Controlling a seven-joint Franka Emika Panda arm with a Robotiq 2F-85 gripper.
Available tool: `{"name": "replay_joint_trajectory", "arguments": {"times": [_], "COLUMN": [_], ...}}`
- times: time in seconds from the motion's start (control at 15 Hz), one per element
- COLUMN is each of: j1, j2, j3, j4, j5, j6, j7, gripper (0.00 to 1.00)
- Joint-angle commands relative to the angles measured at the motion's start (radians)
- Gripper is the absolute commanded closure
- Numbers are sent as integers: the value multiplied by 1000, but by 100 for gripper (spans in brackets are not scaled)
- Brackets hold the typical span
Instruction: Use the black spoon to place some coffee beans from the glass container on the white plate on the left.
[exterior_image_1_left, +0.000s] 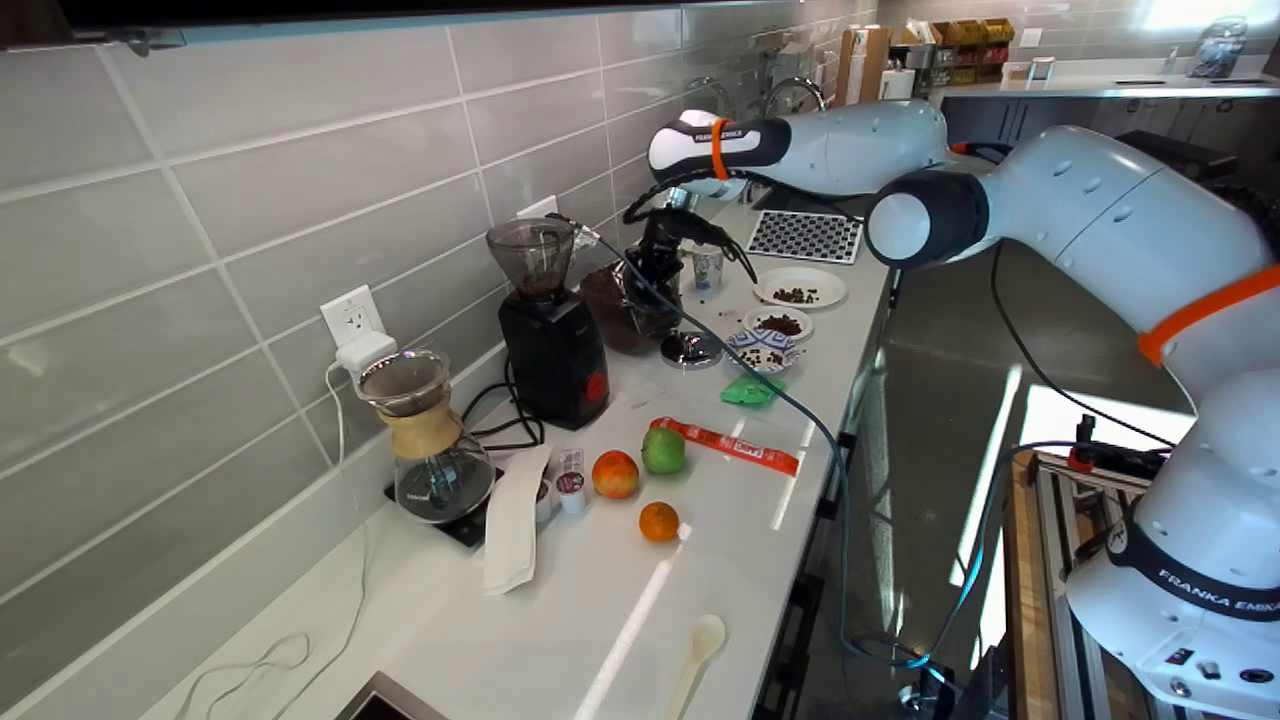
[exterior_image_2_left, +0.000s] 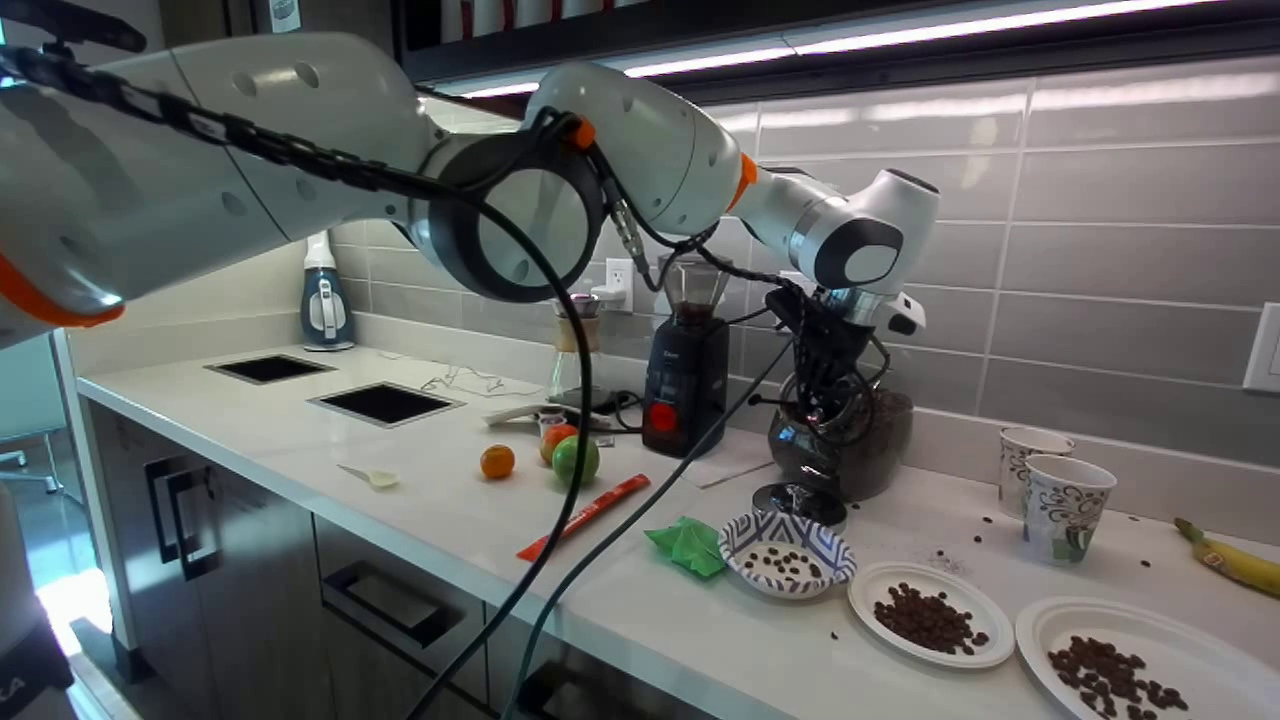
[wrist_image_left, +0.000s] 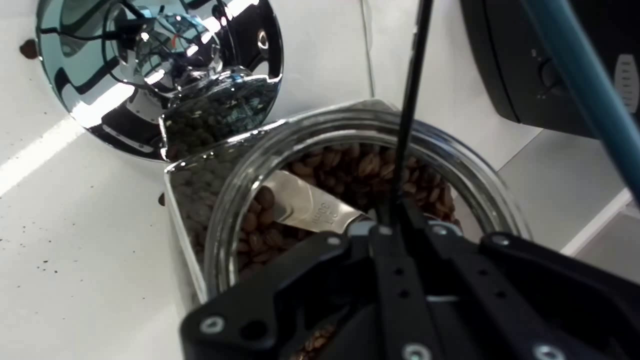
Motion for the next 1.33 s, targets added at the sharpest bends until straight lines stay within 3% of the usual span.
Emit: {"name": "replay_joint_trajectory", "arguments": {"times": [0.0, 0.53, 0.93, 1.27], "j1": [-24, -103, -114, -116], "j2": [4, -27, -60, -95], "j3": [47, 131, 119, 108], "j4": [0, -34, -61, -96], "j5": [56, 143, 115, 101], "j6": [34, 4, -41, -159], "j7": [-12, -36, 11, 34], "gripper": [99, 99, 99, 99]}}
